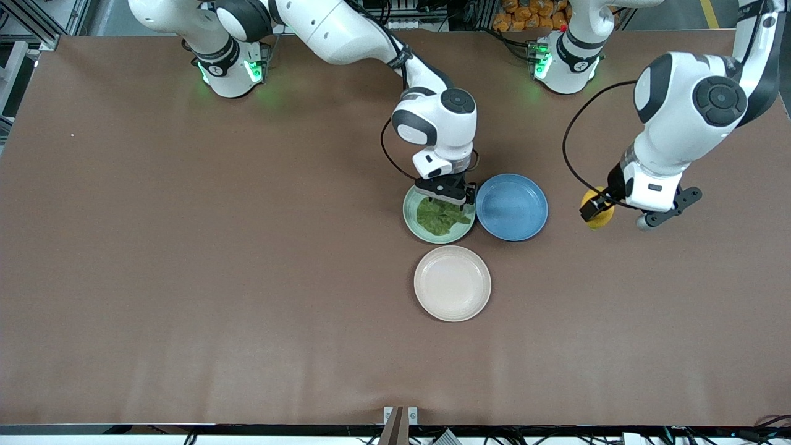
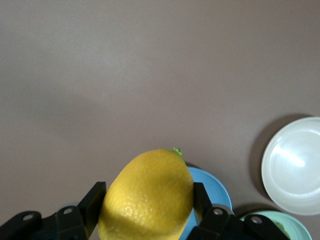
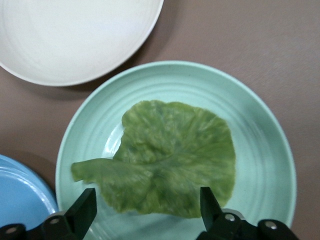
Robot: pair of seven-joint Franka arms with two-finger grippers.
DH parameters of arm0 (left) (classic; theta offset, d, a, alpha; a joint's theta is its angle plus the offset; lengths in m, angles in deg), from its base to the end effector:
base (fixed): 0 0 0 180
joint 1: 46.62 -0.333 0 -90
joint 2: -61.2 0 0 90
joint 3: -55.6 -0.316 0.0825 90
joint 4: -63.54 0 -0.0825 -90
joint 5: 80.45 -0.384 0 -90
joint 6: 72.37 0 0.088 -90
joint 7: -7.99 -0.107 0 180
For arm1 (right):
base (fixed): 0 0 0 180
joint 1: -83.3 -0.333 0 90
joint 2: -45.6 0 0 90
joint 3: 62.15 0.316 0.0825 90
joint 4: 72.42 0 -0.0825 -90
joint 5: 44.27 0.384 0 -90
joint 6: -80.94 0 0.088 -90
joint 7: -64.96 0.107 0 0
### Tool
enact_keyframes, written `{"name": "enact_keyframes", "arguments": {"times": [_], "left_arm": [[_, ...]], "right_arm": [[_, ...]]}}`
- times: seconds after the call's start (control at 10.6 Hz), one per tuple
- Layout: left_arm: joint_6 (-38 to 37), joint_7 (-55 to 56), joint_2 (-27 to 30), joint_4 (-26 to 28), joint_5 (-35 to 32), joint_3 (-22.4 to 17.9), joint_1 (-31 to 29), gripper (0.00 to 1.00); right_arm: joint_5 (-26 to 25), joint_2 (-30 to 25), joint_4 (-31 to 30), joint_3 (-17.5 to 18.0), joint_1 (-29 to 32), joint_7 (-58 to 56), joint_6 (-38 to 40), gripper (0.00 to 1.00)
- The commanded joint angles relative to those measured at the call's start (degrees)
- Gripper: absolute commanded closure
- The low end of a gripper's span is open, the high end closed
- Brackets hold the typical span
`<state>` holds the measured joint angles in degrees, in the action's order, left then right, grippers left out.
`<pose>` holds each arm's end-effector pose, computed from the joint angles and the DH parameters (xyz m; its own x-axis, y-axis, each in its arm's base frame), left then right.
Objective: Pick lemon and lettuce from plates
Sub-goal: 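Grasp the lettuce with the right gripper while the left gripper lowers the lemon, then drop the lemon with the left gripper while the right gripper carries the lettuce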
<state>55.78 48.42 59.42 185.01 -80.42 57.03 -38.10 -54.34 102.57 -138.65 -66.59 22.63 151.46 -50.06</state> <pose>0.5471 -0.0959 0.4056 0.8589 0.5081 0.0642 0.5052 -0.8612 0.0563 0.4203 0.6554 0.2027 0.9013 -0.3749 0.2170 -0.3596 -0.9269 -0.1078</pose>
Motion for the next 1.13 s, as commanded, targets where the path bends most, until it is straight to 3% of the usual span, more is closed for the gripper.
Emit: {"name": "enact_keyframes", "arguments": {"times": [0.0, 0.09, 0.28, 0.56, 0.85, 0.94, 1.04], "left_arm": [[6.03, 0.18, -5.49, -1.23, -0.37, -0.02, -1.57, 1.00], [6.93, 0.26, -7.78, -2.63, -1.86, -0.11, -1.84, 1.00], [7.11, 0.18, -12.53, -7.11, -4.41, -0.02, -4.47, 1.00], [13.41, 0.18, -18.16, -8.44, -10.03, 0.06, -10.00, 1.00], [18.89, 0.09, -24.84, -11.15, -12.24, -0.02, -12.91, 1.00], [18.89, -0.09, -25.55, -11.34, -12.42, -0.02, -13.09, 0.92], [18.89, -0.44, -26.60, -11.34, -12.51, -0.02, -13.36, 0.22]], "right_arm": [[-3.09, 2.53, 3.13, -0.40, -1.11, 1.66, 0.31, 0.11], [-3.45, 2.79, 3.13, -0.40, -1.20, 1.57, 0.31, 0.23], [-3.46, 2.88, 3.04, -0.40, -1.20, 1.49, -0.04, 0.63], [-3.55, 2.88, 2.78, -0.40, -0.50, 1.05, -0.74, 1.00], [-3.11, 0.96, 2.86, -0.22, 0.81, 0.17, 0.31, 1.00], [-2.58, -0.45, 2.86, -0.14, 2.21, -0.88, 0.75, 1.00], [-2.49, -1.50, 2.86, 0.04, 3.44, -2.28, 1.80, 1.00]]}}
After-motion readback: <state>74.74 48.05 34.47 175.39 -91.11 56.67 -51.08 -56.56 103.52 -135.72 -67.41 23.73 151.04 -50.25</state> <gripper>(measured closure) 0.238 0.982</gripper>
